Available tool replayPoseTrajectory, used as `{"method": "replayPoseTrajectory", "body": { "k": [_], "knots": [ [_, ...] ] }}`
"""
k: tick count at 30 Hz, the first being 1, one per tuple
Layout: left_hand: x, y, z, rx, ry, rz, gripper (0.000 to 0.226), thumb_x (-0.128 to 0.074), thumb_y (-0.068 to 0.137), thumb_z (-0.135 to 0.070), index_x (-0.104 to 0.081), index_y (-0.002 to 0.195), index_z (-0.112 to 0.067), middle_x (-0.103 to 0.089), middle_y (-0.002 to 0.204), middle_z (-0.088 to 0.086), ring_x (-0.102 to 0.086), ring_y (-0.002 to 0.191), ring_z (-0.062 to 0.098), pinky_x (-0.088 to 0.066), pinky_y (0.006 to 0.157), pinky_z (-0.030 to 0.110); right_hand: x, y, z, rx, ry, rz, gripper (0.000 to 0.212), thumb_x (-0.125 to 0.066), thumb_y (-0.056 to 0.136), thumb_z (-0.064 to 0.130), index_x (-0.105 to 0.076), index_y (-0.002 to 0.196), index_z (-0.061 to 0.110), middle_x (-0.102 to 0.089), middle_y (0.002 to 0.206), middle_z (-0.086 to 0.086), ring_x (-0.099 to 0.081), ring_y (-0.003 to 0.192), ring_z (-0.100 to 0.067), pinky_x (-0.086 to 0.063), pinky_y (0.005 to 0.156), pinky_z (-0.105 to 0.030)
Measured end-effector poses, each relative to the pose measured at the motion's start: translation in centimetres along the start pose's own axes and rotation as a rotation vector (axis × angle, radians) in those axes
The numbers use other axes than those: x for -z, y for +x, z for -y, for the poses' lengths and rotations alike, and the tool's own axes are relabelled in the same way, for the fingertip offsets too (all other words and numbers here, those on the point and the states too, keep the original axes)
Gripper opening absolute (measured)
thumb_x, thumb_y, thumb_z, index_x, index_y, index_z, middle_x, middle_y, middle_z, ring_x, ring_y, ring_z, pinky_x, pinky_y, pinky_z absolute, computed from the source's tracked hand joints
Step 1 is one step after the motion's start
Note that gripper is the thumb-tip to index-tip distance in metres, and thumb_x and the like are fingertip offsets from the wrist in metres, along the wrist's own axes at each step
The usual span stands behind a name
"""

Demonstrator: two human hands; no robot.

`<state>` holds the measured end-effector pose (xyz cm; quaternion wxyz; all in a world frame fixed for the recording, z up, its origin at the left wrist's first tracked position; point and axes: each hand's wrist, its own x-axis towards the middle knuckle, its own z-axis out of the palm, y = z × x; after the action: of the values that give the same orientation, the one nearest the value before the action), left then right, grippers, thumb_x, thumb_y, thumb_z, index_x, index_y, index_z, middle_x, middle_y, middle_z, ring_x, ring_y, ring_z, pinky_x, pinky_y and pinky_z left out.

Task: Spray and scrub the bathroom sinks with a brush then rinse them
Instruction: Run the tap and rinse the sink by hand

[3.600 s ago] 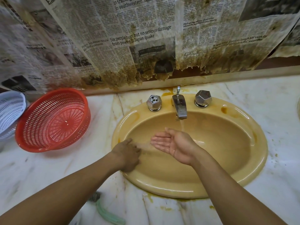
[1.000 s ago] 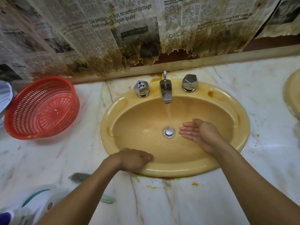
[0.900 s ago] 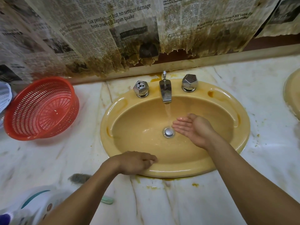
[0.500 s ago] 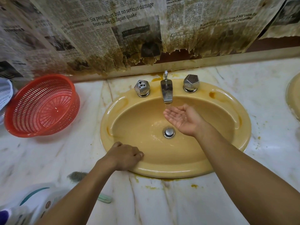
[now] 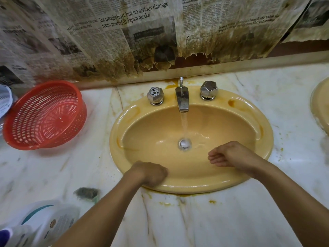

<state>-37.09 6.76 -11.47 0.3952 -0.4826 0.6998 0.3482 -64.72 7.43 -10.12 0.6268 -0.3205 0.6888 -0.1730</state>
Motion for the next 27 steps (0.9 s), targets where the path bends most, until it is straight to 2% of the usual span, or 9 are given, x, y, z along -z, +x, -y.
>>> {"method": "replayPoseTrajectory", "body": {
  "k": [3,7,10,14,16,19,21,23,27],
  "knots": [
    [0.2,0.0,0.7,-0.007,0.077,-0.011,0.056,-0.012,0.106,-0.040,-0.040,0.154,-0.036,-0.033,0.165,-0.011,-0.035,0.149,0.022,-0.023,0.118,0.052,0.4,-0.2,-0.8,0.029,0.084,-0.024,0.023,-0.057,0.099,0.010,-0.075,0.099,-0.004,-0.077,0.101,-0.018,-0.074,0.099,-0.030,-0.057,0.098,-0.042],
    [0.9,-1.5,-1.0,-0.174,-0.279,0.113,0.049,-0.033,0.108,-0.055,-0.036,0.156,-0.047,-0.034,0.164,-0.017,-0.030,0.151,0.014,-0.020,0.121,0.029,0.1,0.0,-1.3,0.058,0.176,-0.010,0.025,-0.053,0.101,0.009,-0.074,0.102,-0.004,-0.077,0.102,-0.018,-0.074,0.101,-0.029,-0.056,0.098,-0.041],
    [1.4,-2.0,-0.2,-0.081,-0.225,0.113,0.052,-0.032,0.103,-0.069,-0.046,0.148,-0.047,-0.043,0.158,-0.015,-0.035,0.149,0.018,-0.023,0.121,0.037,0.2,0.0,-1.4,0.079,0.193,0.004,0.028,-0.049,0.103,0.009,-0.074,0.105,-0.003,-0.078,0.100,-0.015,-0.075,0.099,-0.025,-0.058,0.095,-0.038],
    [1.5,-2.3,0.7,0.015,-0.019,0.000,0.049,-0.018,0.111,-0.046,-0.045,0.151,-0.040,-0.046,0.157,-0.009,-0.042,0.143,0.021,-0.025,0.117,0.040,0.7,-0.1,-1.5,0.099,0.222,0.018,0.029,-0.047,0.103,0.010,-0.074,0.105,-0.002,-0.078,0.100,-0.013,-0.076,0.098,-0.022,-0.059,0.093,-0.036],
    [1.7,-2.7,0.6,-0.074,-0.169,0.037,0.045,-0.027,0.110,-0.050,-0.049,0.149,-0.044,-0.047,0.155,-0.016,-0.043,0.141,0.014,-0.029,0.115,0.031,0.7,-0.2,-1.7,0.109,0.232,0.023,0.028,-0.048,0.103,0.010,-0.074,0.105,-0.002,-0.078,0.100,-0.013,-0.076,0.098,-0.022,-0.058,0.093,-0.037],
    [3.0,-3.6,0.3,-0.168,-0.388,0.063,0.034,-0.042,0.109,-0.045,-0.066,0.133,-0.043,-0.064,0.130,-0.024,-0.057,0.117,0.000,-0.039,0.096,0.016,0.5,-0.1,-1.9,0.117,0.224,0.020,0.028,-0.049,0.104,0.011,-0.074,0.105,-0.001,-0.078,0.100,-0.013,-0.075,0.098,-0.022,-0.058,0.094,-0.037],
    [3.6,-3.2,0.1,-0.168,-0.447,-0.058,0.031,-0.047,0.107,-0.043,-0.072,0.126,-0.039,-0.068,0.115,-0.021,-0.060,0.109,0.002,-0.043,0.092,0.018,0.4,0.1,-1.9,0.117,0.209,0.017,0.027,-0.050,0.104,0.013,-0.074,0.106,0.000,-0.078,0.101,-0.013,-0.075,0.098,-0.022,-0.058,0.094,-0.037],
    [3.8,-2.2,-0.4,-0.178,-0.637,-0.260,0.029,-0.052,0.107,-0.037,-0.073,0.126,-0.032,-0.070,0.120,-0.017,-0.062,0.115,0.005,-0.045,0.098,0.023,0.4,0.2,-1.9,0.123,0.185,0.008,0.026,-0.052,0.104,0.015,-0.074,0.107,0.002,-0.078,0.102,-0.012,-0.075,0.099,-0.020,-0.058,0.095,-0.036],
    [5.2,0.9,-1.7,-0.201,-1.443,-0.425,0.026,-0.051,0.107,-0.024,-0.072,0.120,-0.016,-0.075,0.122,0.000,-0.071,0.112,0.018,-0.052,0.101,0.040,0.1,0.3,-2.4,0.166,0.066,-0.037,0.025,-0.052,0.104,0.017,-0.075,0.109,0.009,-0.077,0.104,-0.006,-0.073,0.102,-0.017,-0.057,0.096,-0.033]
  ]
}}
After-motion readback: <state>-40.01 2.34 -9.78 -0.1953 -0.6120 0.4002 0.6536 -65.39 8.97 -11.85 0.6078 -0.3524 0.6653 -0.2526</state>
